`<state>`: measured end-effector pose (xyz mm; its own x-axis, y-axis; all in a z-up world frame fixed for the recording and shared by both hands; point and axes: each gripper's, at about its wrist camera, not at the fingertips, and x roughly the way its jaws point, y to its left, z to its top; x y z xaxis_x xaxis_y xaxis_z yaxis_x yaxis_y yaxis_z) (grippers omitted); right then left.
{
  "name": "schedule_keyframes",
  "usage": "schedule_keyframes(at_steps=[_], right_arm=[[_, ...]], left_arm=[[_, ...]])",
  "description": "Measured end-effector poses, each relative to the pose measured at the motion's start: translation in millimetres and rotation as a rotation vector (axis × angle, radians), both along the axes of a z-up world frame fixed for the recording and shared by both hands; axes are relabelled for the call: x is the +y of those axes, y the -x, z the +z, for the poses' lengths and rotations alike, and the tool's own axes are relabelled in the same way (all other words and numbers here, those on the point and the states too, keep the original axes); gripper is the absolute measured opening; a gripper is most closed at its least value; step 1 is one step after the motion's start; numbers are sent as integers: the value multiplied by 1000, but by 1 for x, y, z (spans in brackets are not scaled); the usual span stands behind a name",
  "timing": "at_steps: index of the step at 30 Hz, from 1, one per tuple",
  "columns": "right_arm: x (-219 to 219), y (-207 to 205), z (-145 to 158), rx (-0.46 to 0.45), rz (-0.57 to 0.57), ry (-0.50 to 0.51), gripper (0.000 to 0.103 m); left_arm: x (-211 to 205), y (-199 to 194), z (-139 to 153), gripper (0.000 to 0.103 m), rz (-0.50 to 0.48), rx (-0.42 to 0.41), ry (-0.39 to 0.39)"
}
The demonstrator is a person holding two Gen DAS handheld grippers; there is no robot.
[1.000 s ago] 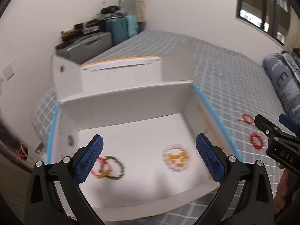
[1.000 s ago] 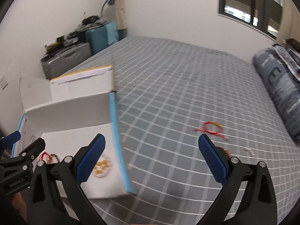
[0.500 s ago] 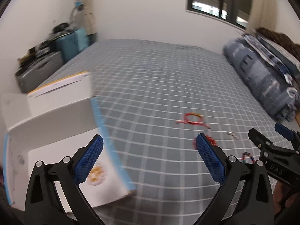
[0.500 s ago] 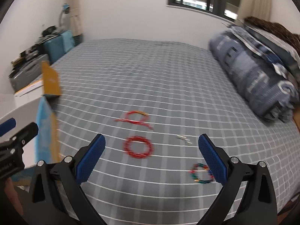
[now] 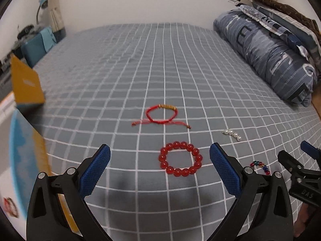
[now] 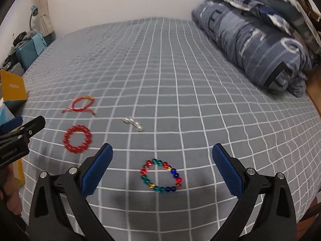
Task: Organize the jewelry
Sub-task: 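Move both tools back over the remaining bracelets on the bed, then grasp the multicolour glass bead bracelet with the right tool while the left tool grasps the red bead bracelet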
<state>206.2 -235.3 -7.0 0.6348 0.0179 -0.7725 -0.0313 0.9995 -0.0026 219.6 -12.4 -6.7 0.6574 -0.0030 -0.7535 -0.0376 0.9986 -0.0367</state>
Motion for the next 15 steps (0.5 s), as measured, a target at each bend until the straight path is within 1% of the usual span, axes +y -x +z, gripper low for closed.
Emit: schedule_keyframes(at_steps=[3, 8, 9, 11, 12, 15], right_arm=[[-8, -5, -17, 25, -16, 3, 95], [-18, -15, -47, 95, -36, 10, 95], [-19, -17, -52, 113, -38, 16, 92], [-22, -18, -63, 135, -47, 19, 89], [-23, -19, -67, 153, -46, 26, 84], [-24, -19, -77, 184, -33, 28, 78]], left_arm=[[1, -11, -21, 97, 7, 44, 0], [4, -27, -44, 97, 12, 78, -14], [5, -30, -50, 97, 16, 90, -15], [9, -35, -61, 97, 21, 114, -10], [10, -37, -65, 97, 25, 123, -11], [11, -40, -74, 97, 31, 143, -7]])
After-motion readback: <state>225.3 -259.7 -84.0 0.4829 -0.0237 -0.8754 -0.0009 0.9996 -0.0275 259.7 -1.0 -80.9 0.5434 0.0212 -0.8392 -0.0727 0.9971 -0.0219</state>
